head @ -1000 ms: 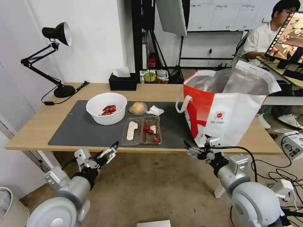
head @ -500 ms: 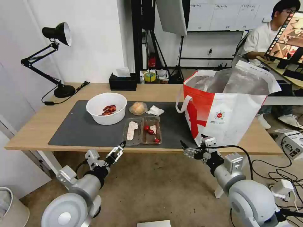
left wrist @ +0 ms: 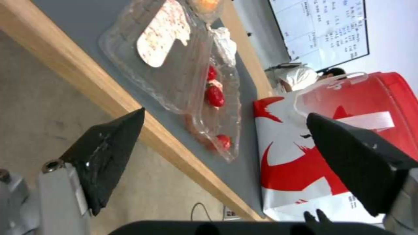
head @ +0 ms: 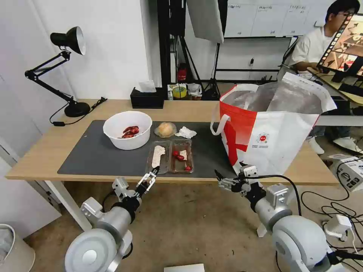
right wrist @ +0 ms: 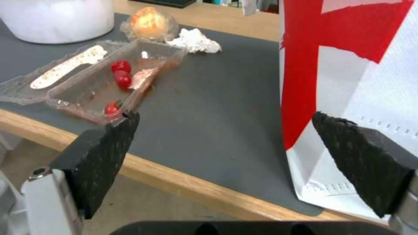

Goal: Pick up the trash from the table and place it into the takeout bag.

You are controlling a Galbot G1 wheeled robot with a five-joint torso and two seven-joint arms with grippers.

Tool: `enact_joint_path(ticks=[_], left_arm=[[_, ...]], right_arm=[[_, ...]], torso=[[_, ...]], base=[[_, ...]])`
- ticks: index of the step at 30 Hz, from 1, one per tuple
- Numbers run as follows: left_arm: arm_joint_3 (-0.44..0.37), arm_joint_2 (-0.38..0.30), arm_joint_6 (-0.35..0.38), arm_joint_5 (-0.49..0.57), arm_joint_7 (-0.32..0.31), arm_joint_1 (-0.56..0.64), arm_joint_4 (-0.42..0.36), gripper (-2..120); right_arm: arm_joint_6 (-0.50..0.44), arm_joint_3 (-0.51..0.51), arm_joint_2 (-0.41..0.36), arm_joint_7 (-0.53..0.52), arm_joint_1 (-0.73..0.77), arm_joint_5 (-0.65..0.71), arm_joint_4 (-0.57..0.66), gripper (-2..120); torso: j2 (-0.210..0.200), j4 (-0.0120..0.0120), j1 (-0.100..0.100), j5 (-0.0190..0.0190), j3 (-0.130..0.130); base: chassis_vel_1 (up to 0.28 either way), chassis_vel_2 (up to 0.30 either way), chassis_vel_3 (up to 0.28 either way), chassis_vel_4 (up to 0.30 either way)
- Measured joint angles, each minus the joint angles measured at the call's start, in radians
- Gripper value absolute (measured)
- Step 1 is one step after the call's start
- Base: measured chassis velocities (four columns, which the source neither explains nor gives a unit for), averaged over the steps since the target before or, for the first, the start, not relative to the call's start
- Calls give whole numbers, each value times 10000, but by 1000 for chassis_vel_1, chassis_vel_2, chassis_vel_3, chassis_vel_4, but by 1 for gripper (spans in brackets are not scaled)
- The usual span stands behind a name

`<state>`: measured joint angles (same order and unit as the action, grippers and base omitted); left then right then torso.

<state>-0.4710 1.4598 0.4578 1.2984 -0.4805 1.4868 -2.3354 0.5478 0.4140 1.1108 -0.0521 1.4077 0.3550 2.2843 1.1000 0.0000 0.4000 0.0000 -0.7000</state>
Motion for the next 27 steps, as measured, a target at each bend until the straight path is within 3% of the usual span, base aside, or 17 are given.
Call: enact_joint_path(ticks=[27], left_arm=[[834,601,13,74,-395,-1225,1094,100]], right_arm=[[2,-55,117,-9,-167,-88,-220,100]], torso=[[0,-1,0,0,0]], base=[[0,0,0,0]])
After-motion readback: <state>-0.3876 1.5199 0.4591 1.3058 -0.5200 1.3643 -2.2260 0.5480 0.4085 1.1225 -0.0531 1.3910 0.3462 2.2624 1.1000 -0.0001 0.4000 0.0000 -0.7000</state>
